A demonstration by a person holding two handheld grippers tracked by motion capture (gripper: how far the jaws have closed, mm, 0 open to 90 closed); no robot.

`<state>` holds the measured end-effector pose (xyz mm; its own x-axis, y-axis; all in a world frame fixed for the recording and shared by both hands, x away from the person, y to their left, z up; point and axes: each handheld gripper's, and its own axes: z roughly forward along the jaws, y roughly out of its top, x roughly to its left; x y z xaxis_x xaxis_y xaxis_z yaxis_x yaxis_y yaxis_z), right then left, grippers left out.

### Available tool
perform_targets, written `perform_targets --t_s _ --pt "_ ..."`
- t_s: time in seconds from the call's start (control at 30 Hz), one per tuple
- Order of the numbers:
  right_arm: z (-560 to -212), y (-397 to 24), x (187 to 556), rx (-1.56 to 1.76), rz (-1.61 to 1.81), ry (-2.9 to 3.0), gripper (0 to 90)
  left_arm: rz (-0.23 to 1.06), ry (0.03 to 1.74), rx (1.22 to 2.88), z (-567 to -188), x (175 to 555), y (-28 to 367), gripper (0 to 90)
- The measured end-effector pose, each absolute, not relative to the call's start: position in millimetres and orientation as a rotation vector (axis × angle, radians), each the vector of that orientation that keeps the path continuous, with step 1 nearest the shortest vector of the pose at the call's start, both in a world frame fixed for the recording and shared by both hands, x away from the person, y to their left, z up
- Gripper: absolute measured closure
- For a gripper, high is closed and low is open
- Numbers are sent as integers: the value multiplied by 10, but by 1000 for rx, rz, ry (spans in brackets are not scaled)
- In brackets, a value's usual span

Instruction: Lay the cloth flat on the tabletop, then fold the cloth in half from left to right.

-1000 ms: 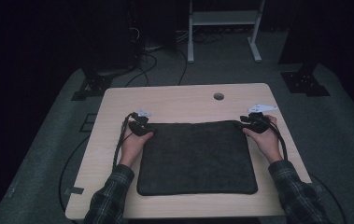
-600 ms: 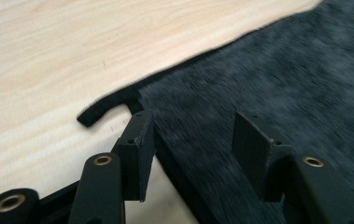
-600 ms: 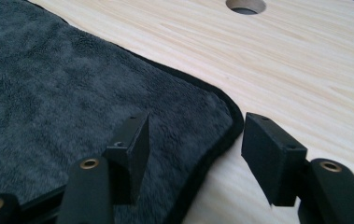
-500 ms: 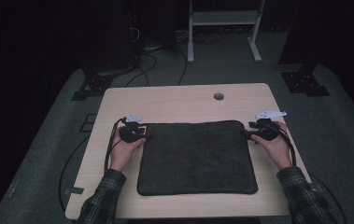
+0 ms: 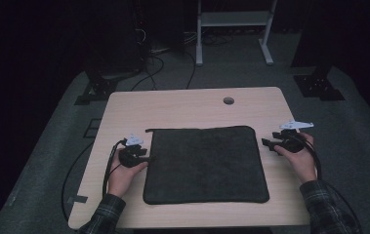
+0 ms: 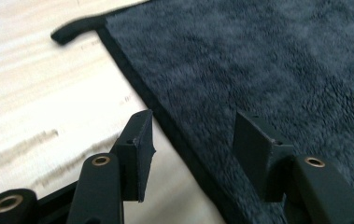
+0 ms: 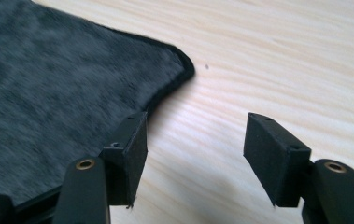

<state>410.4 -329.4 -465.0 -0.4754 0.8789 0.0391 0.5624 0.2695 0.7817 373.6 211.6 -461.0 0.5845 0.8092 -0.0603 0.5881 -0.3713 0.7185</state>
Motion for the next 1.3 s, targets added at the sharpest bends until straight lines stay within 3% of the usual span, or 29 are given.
perform_targets --t_s 0.33,0.73,1.03,1.3 --pt "-4755 -3408 4125 1340 1009 2133 377 418 1122 2139 -4690 3707 2103 528" --pt "-4836 -3426 4151 1364 1000 2144 341 348 1162 2083 -4699 3686 2050 851" --pt "-4854 -3397 4162 1341 976 2150 225 321 1184 2085 -4673 3707 2060 875" --pt "-4858 -3397 4167 1353 965 2149 178 347 1199 2051 -4551 3711 2191 876"
